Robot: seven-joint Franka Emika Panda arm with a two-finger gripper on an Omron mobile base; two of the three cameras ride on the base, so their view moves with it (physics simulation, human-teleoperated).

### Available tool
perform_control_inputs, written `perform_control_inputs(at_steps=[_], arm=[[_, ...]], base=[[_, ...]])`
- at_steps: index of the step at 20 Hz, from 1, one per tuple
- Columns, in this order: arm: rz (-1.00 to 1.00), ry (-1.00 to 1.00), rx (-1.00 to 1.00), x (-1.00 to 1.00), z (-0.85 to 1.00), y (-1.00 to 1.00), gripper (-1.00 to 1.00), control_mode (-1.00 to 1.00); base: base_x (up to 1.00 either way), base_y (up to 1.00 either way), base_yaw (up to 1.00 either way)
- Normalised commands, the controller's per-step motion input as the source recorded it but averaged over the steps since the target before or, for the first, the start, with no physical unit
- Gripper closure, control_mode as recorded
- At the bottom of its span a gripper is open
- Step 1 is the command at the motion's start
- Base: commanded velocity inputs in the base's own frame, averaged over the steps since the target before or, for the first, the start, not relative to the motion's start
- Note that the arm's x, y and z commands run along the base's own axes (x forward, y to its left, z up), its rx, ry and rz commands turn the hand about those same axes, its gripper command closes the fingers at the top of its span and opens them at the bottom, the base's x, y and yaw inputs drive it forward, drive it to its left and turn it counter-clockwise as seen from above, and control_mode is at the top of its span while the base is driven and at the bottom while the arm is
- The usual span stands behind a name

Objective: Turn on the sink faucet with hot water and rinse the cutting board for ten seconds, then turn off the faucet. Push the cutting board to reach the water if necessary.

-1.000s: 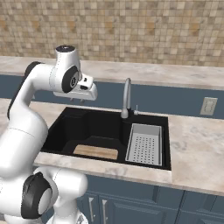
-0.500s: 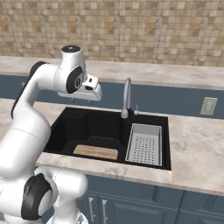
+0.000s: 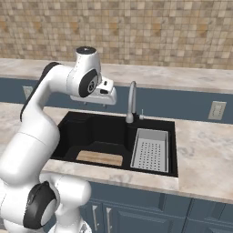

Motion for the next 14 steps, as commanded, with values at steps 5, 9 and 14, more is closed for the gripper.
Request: perform_control_inputs(at_steps=[5,9,14], arm=[[0.00,0.00,0.00,0.00,0.01,-0.30,-1.00,-1.00],[0.00,0.00,0.00,0.07,0.05,-0.05,-1.00,-1.00],[0.00,0.00,0.00,0.02,0.01,-0.17,-1.00,-1.00]], base=[[0.00,0.00,0.00],[0.00,0.00,0.00],[0.00,0.00,0.00]])
